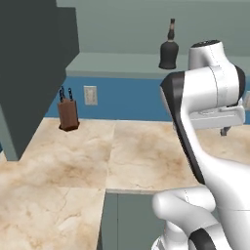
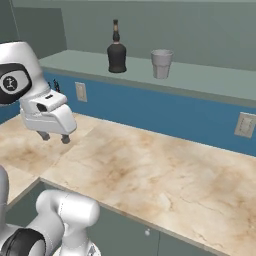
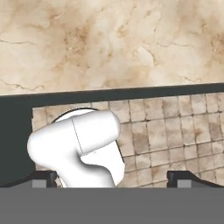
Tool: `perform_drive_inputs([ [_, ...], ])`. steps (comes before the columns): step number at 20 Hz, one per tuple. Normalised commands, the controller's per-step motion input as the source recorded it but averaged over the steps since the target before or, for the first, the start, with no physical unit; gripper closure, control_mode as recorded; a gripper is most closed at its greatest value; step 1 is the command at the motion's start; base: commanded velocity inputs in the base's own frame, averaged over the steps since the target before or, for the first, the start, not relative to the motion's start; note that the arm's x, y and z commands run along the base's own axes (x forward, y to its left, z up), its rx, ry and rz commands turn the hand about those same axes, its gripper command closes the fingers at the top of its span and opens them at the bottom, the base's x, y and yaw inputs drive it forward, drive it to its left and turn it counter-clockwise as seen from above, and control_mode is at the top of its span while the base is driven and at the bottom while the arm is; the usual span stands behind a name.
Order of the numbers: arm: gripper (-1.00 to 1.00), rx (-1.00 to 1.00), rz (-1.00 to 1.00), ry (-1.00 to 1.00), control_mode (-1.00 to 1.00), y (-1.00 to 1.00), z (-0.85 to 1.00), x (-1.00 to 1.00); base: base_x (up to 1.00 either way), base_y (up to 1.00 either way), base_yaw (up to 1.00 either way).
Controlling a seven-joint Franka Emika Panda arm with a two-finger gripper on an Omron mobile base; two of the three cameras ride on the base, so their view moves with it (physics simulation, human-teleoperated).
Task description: There is a bowl on the dining counter. Grab a lemon wedge from the fridge and place it in the bowl. Then get the liquor bottle and glass cup from the cabinet and place them next to the bowl.
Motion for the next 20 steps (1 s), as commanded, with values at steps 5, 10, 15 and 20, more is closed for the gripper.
perform_drive_inputs([
  [5, -1.0, 0.0, 0.0, 0.0, 1.0, 0.0, 0.0, 0.0, 0.57, 0.01, -0.05],
  [10, -1.0, 0.03, 0.0, -0.32, -1.0, 0.0, 0.4, 0.07, 0.07, 0.0, 0.0],
  [15, -1.0, 0.03, 0.05, -0.69, -1.0, 0.0, 0.79, -0.18, 0.0, 0.0, 0.0],
  [20, -1.0, 0.01, 0.05, -0.55, -1.0, 0.01, 0.63, 0.04, 0.0, 0.0, 0.0],
])
